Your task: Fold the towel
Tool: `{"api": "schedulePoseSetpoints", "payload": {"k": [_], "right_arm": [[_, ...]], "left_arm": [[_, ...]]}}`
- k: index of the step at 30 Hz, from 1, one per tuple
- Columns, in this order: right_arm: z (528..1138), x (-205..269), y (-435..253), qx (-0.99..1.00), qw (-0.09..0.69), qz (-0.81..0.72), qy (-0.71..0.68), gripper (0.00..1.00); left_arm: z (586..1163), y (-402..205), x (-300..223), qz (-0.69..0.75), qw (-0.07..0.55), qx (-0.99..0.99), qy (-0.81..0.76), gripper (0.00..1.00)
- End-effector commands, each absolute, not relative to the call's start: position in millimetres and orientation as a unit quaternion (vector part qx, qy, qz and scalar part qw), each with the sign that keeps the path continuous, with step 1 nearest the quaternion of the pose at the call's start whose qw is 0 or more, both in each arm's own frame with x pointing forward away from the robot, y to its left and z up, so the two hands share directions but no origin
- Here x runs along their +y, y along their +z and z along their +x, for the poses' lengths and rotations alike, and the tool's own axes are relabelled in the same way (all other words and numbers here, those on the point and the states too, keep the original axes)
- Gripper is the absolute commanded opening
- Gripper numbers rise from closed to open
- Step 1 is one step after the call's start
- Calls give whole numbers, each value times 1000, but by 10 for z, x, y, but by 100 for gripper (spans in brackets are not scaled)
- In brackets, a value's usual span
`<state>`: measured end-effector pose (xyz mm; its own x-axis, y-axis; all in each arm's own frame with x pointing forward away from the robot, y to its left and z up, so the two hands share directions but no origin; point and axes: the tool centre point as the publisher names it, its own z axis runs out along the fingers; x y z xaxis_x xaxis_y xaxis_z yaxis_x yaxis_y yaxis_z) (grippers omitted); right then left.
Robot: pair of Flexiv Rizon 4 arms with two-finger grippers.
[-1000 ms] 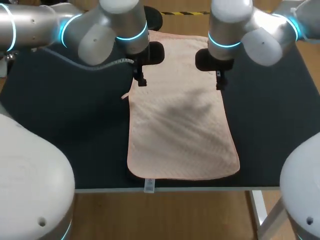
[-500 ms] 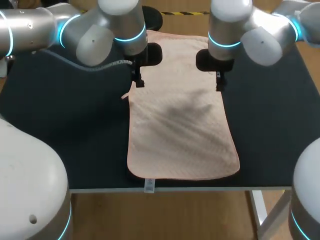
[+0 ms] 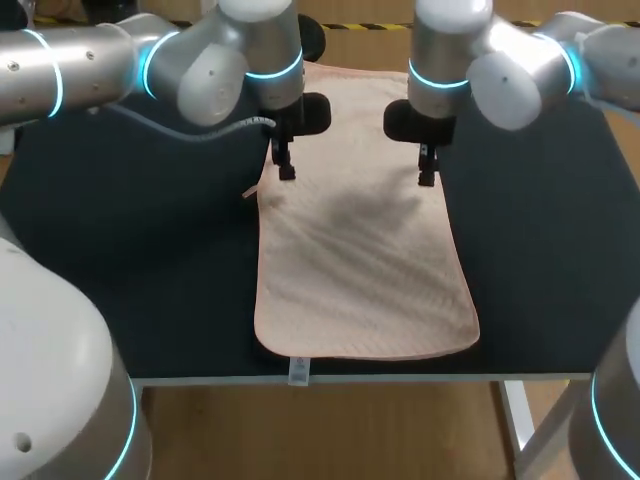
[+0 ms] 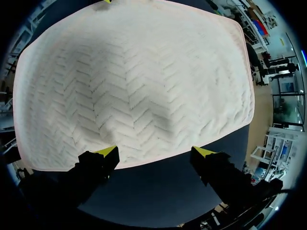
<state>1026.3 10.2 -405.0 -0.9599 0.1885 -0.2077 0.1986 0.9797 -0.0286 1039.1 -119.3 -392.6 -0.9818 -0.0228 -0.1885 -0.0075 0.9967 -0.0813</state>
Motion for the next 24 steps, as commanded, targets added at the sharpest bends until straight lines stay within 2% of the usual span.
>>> {"api": "schedulePoseSetpoints", "payload": {"k": [1,24], "right_arm": [[10302,61,-4107,990,96,98,-29,100],[10366,44,-4383,994,60,94,-22,100]], "left_arm": [[10505,-4052,-1186,-7,77,996,-41,100],[10387,-4353,-1171,-7,37,999,-35,100]]}}
